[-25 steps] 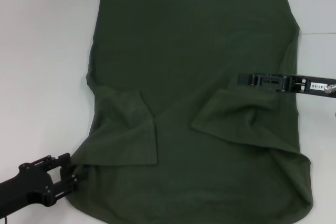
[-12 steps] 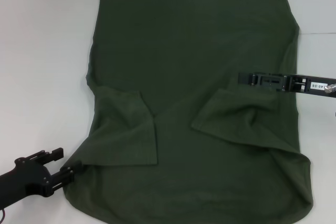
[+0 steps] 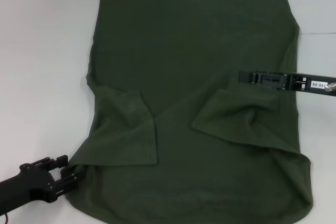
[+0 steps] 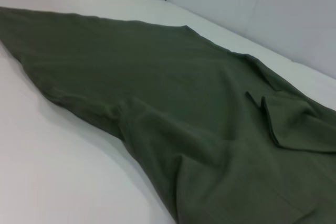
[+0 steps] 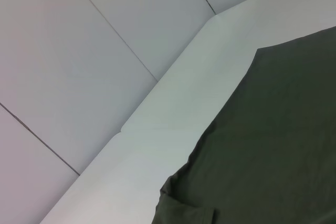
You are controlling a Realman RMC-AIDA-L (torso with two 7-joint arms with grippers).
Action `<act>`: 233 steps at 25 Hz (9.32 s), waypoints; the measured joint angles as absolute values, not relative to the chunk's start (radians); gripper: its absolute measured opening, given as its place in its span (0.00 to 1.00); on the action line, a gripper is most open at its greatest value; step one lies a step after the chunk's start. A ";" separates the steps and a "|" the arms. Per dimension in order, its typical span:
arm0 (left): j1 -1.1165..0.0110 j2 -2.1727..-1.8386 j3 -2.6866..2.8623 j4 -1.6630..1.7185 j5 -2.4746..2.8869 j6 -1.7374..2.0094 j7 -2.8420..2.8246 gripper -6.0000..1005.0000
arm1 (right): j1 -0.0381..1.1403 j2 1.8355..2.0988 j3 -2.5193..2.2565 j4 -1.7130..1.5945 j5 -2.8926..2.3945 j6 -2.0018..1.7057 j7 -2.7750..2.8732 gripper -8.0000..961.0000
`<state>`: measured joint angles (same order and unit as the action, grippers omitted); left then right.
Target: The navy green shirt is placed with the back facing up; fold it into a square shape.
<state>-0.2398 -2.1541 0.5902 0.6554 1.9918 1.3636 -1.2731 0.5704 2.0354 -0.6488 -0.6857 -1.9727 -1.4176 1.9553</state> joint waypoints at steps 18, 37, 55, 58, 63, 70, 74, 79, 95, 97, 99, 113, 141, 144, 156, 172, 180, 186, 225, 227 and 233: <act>-0.246 -2.151 0.582 0.665 2.013 1.357 -1.283 0.63 | 0.571 2.034 -0.649 -0.685 -1.973 -1.416 1.950 0.95; -0.252 -2.158 0.591 0.811 2.113 1.452 -1.491 0.63 | 0.578 2.025 -0.649 -0.660 -1.965 -1.408 1.940 0.95; -0.277 -2.163 0.593 0.811 2.152 1.388 -1.497 0.63 | 0.587 2.023 -0.648 -0.660 -1.965 -1.404 1.937 0.95; -0.277 -2.162 0.593 0.811 2.163 1.391 -1.500 0.63 | 0.588 2.023 -0.647 -0.660 -1.965 -1.404 1.937 0.95; -0.286 -2.161 0.594 0.802 2.195 1.391 -1.512 0.63 | 0.589 2.024 -0.647 -0.660 -1.965 -1.402 1.937 0.95; -0.289 -2.161 0.596 0.800 2.200 1.411 -1.512 0.63 | 0.588 2.025 -0.647 -0.660 -1.965 -1.400 1.937 0.95; -0.293 -2.161 0.596 0.800 2.201 1.437 -1.512 0.63 | 0.588 2.025 -0.647 -0.660 -1.965 -1.400 1.937 0.95; -0.298 -2.161 0.603 0.801 2.201 1.456 -1.513 0.63 | 0.588 2.025 -0.647 -0.660 -1.965 -1.399 1.934 0.95; -0.310 -2.163 0.627 0.800 2.200 1.472 -1.516 0.63 | 0.586 2.025 -0.647 -0.658 -1.962 -1.399 1.931 0.94; -0.310 -2.163 0.626 0.803 2.200 1.463 -1.517 0.63 | 0.585 2.025 -0.647 -0.658 -1.962 -1.398 1.930 0.94; -0.308 -2.163 0.626 0.804 2.200 1.450 -1.517 0.63 | 0.585 2.025 -0.647 -0.658 -1.961 -1.398 1.930 0.94; -0.289 -2.151 0.627 0.849 2.232 1.483 -1.579 0.63 | 0.585 2.024 -0.647 -0.658 -1.949 -1.396 1.930 0.94; -0.320 -2.161 0.630 0.888 2.301 1.551 -1.626 0.63 | 0.589 2.021 -0.643 -0.658 -1.948 -1.394 1.928 0.94; -0.329 -2.161 0.630 0.886 2.301 1.554 -1.624 0.62 | 0.589 2.021 -0.642 -0.658 -1.948 -1.394 1.928 0.94; -0.348 -2.161 0.632 0.882 2.306 1.555 -1.623 0.62 | 0.586 2.020 -0.636 -0.658 -1.948 -1.394 1.927 0.94; -0.364 -2.163 0.651 0.894 2.348 1.534 -1.631 0.34 | 0.580 2.020 -0.632 -0.658 -1.927 -1.402 1.914 0.94; -0.365 -2.163 0.647 0.899 2.345 1.533 -1.635 0.08 | 0.578 2.020 -0.632 -0.658 -1.925 -1.402 1.909 0.94; -0.365 -2.163 0.600 0.901 2.322 1.542 -1.642 0.04 | 0.576 2.014 -0.635 -0.658 -1.929 -1.404 1.911 0.94; -0.382 -2.163 0.583 0.862 2.232 1.604 -1.642 0.04 | 0.374 1.894 -0.575 -0.659 -2.206 -1.612 2.100 0.94; -0.382 -2.163 0.583 0.863 2.232 1.604 -1.641 0.04 | 0.379 1.899 -0.573 -0.657 -2.223 -1.606 2.102 0.94; -0.386 -2.163 0.580 0.864 2.232 1.602 -1.639 0.04 | 0.382 1.900 -0.574 -0.643 -2.231 -1.586 2.101 0.94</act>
<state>-0.3861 -2.1629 0.5805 0.8639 2.2318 1.6018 -1.6392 0.3819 1.9003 -0.5742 -0.6433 -2.2310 -1.5859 2.1014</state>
